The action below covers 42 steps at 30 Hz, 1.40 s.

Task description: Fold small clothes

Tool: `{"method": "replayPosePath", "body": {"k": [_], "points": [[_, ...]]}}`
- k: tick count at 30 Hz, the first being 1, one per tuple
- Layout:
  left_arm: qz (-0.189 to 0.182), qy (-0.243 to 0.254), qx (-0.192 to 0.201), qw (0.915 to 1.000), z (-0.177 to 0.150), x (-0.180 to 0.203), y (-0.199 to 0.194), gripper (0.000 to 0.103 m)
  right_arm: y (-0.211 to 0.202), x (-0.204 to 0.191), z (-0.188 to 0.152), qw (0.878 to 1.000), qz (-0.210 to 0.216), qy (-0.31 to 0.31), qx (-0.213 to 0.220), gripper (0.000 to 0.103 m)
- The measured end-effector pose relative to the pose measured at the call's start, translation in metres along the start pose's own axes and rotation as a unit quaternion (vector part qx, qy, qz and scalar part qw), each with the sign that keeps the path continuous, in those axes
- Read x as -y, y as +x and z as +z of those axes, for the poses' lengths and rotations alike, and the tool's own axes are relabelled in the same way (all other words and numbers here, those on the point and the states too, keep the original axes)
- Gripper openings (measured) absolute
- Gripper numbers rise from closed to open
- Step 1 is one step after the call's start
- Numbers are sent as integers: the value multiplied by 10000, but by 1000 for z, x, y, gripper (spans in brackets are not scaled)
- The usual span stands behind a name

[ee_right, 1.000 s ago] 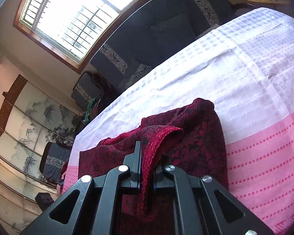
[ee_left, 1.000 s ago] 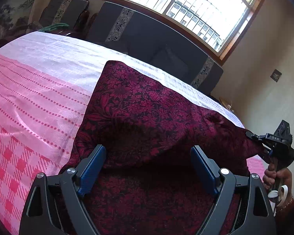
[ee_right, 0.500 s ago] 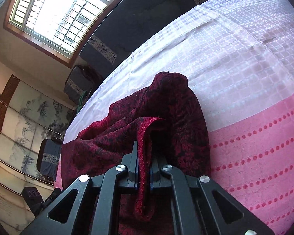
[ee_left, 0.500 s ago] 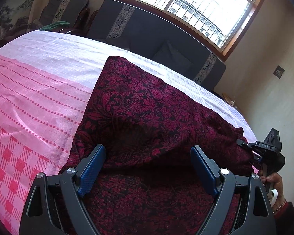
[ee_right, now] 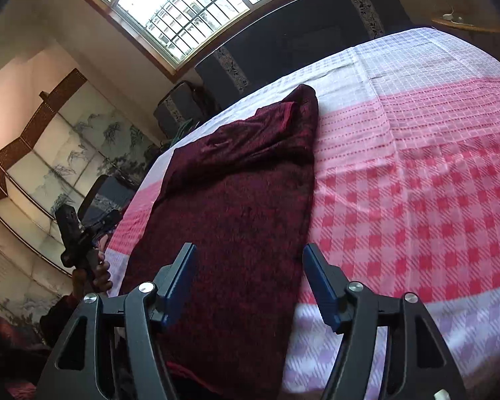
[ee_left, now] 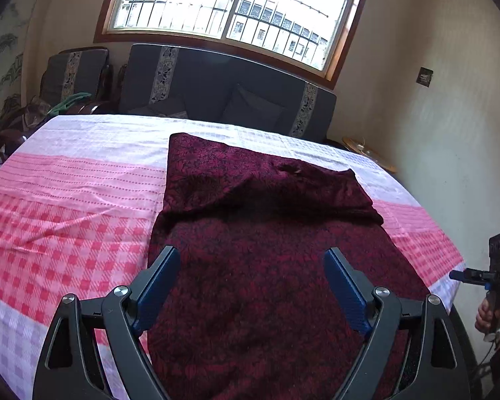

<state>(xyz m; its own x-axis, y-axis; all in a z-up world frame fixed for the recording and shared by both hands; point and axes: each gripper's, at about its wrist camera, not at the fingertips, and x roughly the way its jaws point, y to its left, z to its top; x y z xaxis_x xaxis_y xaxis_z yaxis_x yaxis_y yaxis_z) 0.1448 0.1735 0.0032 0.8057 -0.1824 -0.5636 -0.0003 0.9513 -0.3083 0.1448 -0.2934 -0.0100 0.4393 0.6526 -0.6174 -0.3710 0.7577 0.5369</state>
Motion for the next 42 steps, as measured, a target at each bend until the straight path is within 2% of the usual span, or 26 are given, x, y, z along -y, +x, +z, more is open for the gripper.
{"method": "replayPosePath", "body": {"k": [2, 5, 9, 13, 16, 18, 20, 22, 24, 26, 27, 29, 31, 33, 35, 36, 37, 39, 42], "points": [[-122, -70, -145, 9998, -19, -5, -24, 88, -19, 6, -45, 9997, -210, 117, -79, 63], [-246, -305, -347, 9986, -48, -13, -52, 88, -29, 19, -97, 9985, -159, 503, -167, 63], [-440, -635, -724, 9944, -87, -23, -73, 88, -21, 35, -133, 9950, -166, 978, -146, 63], [-674, -1093, -944, 9872, -112, -37, -90, 88, -5, 34, -134, 9934, 170, 1132, 35, 62], [-895, -1413, -1000, 9808, -129, -46, -100, 88, 8, 26, -129, 9932, 319, 1119, -34, 60], [-1065, -1587, -1115, 9752, -138, -49, -98, 88, 14, 22, -127, 9934, 394, 1074, -78, 54], [-1076, -1704, -1402, 9694, -147, -50, -87, 88, 22, 23, -126, 9931, 290, 1118, -192, 35], [-1169, -1902, -1695, 9599, -157, -52, -75, 88, 28, 24, -127, 9925, 248, 1169, -260, 31], [-1189, -1910, -1810, 9574, -165, -49, -70, 88, 31, 23, -130, 9925, 294, 1157, -273, 30], [-1123, -1928, -1701, 9598, -167, -48, -67, 88, 33, 21, -133, 9932, 335, 1077, -293, 26], [-1164, -2046, -1622, 9583, -168, -50, -66, 88, 34, 20, -133, 9934, 331, 1056, -311, 24], [-1327, -2368, -1559, 9497, -167, -56, -63, 88, 36, 19, -134, 9935, 299, 1039, -356, 16], [-1529, -2633, -1436, 9416, -167, -62, -63, 88, 35, 17, -136, 9939, 317, 994, -350, 14], [-1598, -2677, -1284, 9414, -164, -65, -65, 87, 30, 16, -136, 9942, 345, 974, -309, 12], [-1543, -2500, -1289, 9472, -162, -61, -64, 80, 26, 16, -137, 9939, 408, 986, -282, 11], [-1432, -2305, -1376, 9526, -161, -56, -63, 64, 26, 17, -137, 9938, 404, 995, -280, 11], [-1308, -2101, -1489, 9574, -161, -51, -60, 43, 26, 18, -137, 9938, 389, 999, -284, 11], [-1240, -1839, -1603, 9618, -163, -45, -58, 18, 25, 17, -138, 9943, 402, 954, -271, 11], [-1263, -1722, -1480, 9657, -160, -42, -63, 18, 24, 18, -136, 9940, 447, 970, -240, 17]]}}
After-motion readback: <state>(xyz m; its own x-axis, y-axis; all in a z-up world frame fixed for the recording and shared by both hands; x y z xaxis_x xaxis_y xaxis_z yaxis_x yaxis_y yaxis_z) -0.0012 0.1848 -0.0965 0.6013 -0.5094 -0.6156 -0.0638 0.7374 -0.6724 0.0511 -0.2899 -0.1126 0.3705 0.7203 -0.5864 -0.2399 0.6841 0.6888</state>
